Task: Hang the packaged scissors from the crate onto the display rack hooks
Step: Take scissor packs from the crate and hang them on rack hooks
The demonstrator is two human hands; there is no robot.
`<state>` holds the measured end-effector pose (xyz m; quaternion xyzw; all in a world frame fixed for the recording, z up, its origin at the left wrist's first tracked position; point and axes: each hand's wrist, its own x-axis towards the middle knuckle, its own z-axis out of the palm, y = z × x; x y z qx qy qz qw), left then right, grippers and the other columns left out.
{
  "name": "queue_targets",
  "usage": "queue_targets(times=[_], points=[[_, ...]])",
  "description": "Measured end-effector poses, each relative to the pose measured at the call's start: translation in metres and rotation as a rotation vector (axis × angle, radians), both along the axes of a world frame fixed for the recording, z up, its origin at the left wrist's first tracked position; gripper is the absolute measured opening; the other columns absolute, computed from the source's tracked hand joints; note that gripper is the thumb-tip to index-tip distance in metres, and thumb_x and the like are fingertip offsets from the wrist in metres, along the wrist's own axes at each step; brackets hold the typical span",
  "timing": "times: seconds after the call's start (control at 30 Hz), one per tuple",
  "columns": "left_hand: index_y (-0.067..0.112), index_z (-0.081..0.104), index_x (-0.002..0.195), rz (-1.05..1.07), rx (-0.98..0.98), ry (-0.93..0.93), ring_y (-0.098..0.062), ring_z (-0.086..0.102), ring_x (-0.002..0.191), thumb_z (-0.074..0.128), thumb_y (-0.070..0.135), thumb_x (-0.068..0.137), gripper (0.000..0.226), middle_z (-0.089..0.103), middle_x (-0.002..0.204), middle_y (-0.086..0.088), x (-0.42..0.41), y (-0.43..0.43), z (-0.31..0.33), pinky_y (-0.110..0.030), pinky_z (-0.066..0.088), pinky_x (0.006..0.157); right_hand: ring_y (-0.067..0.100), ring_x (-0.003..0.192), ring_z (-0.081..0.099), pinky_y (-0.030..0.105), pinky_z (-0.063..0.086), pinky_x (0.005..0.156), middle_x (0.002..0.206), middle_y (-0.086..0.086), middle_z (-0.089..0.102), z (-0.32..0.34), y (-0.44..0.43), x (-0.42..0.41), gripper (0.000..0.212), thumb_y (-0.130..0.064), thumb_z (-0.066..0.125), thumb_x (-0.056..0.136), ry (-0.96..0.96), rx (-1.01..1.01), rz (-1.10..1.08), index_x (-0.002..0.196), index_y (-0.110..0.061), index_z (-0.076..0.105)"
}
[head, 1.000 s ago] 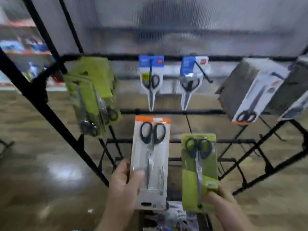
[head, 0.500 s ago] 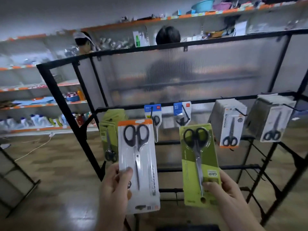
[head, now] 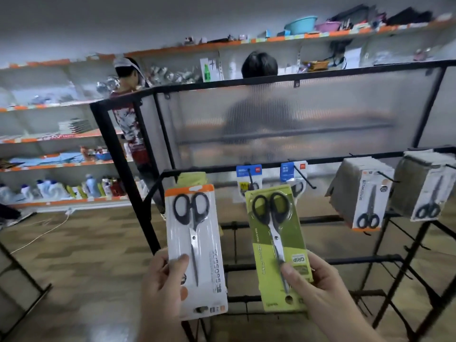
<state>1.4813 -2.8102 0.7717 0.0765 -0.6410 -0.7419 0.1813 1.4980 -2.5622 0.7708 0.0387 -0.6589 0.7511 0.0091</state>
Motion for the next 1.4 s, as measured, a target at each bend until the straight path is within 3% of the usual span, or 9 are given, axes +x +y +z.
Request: queue_targets(times=[0.23,0.33,0.5,0.63,0.8,1.0,1.13,1.33,1.4], points=[[0.025,0.071,0.08,0.005,-0.04,0.006,-0.015,0.042,0.059,0.062,0.004,0.097,0.029,0.05,0.07,-0.006,-0.033,-0.092,-0.007,-0.027,0.032,0.05,0.027,0.078,0.052,0.043,0.041,0.073,0.09,0.025,0.062,-0.013,-0.071,-0.047,0.036,-0.006,0.072,0.075,0.01,0.124,0.223,0.107,-0.023,0.072],[0.028,0.068,0.076,-0.017,-0.037,-0.006,-0.012,0.044,0.059,0.061,0.006,0.098,0.033,0.05,0.063,0.002,-0.044,-0.117,-0.009,-0.028,0.033,0.054,0.028,0.077,0.058,0.037,0.048,0.068,0.087,0.019,0.068,-0.015,-0.085,-0.059,0.025,0.005,0.074,0.086,0.07,0.17,0.057,0.098,-0.017,0.075],[0.029,0.072,0.082,-0.07,-0.004,-0.024,-0.014,0.057,0.062,0.06,0.007,0.099,0.029,0.067,0.069,0.001,-0.056,-0.129,-0.012,-0.033,0.037,0.059,0.026,0.086,0.068,0.038,0.054,0.077,0.1,0.023,0.072,-0.007,-0.091,-0.073,0.013,-0.024,0.074,0.081,0.03,-0.026,-0.312,0.09,-0.016,0.079],[0.015,0.069,0.09,-0.148,0.045,-0.02,-0.012,0.059,0.054,0.059,0.004,0.099,0.017,0.067,0.064,-0.001,-0.066,-0.117,-0.009,-0.029,0.04,0.049,0.034,0.103,0.071,0.05,0.059,0.085,0.115,0.019,0.073,-0.004,-0.1,-0.082,0.022,-0.023,0.07,0.084,-0.134,-0.31,-0.348,0.1,-0.009,0.075],[0.005,0.064,0.098,-0.259,0.157,-0.059,-0.009,0.061,0.048,0.057,0.01,0.1,0.01,0.067,0.066,-0.004,-0.074,-0.112,-0.006,-0.017,0.043,0.04,0.023,0.076,0.073,0.035,0.063,0.061,0.095,0.014,0.076,0.006,-0.113,-0.088,0.03,-0.033,0.067,0.088,-0.1,-0.352,-0.355,0.103,-0.009,0.077],[0.009,0.069,0.084,-0.299,0.186,-0.13,-0.007,0.04,0.043,0.067,0.023,0.083,0.014,0.045,0.055,0.0,-0.081,-0.103,-0.023,-0.017,0.033,0.038,0.028,0.085,0.076,0.039,0.065,0.072,0.103,0.016,0.078,0.005,-0.153,-0.103,0.035,-0.034,0.067,0.086,-0.221,-0.376,-0.275,0.108,-0.007,0.071],[0.01,0.067,0.086,-0.173,0.301,-0.128,-0.005,0.044,0.037,0.061,0.01,0.096,0.011,0.053,0.054,-0.003,-0.082,-0.106,-0.027,-0.016,0.037,0.034,0.035,0.104,0.072,0.051,0.058,0.095,0.112,0.014,0.076,-0.006,-0.183,-0.1,0.03,-0.009,0.07,0.091,-0.275,-0.268,-0.103,0.121,-0.009,0.067],[0.032,0.073,0.08,-0.077,0.187,-0.09,-0.012,0.054,0.055,0.074,0.037,0.079,0.005,0.063,0.063,0.003,-0.08,-0.14,-0.034,-0.025,0.042,0.046,0.016,0.094,0.074,0.032,0.061,0.079,0.101,-0.003,0.079,-0.02,-0.205,-0.099,0.033,0.007,0.056,0.098,-0.208,0.051,-0.088,0.113,-0.021,0.068],[0.028,0.072,0.086,-0.042,0.184,-0.064,-0.009,0.051,0.053,0.088,0.052,0.07,0.033,0.059,0.059,0.01,-0.078,-0.156,-0.035,-0.018,0.04,0.043,0.019,0.095,0.074,0.031,0.06,0.077,0.102,0.0,0.079,-0.02,-0.203,-0.103,0.033,0.007,0.053,0.099,-0.153,0.109,-0.085,0.112,-0.018,0.07]])
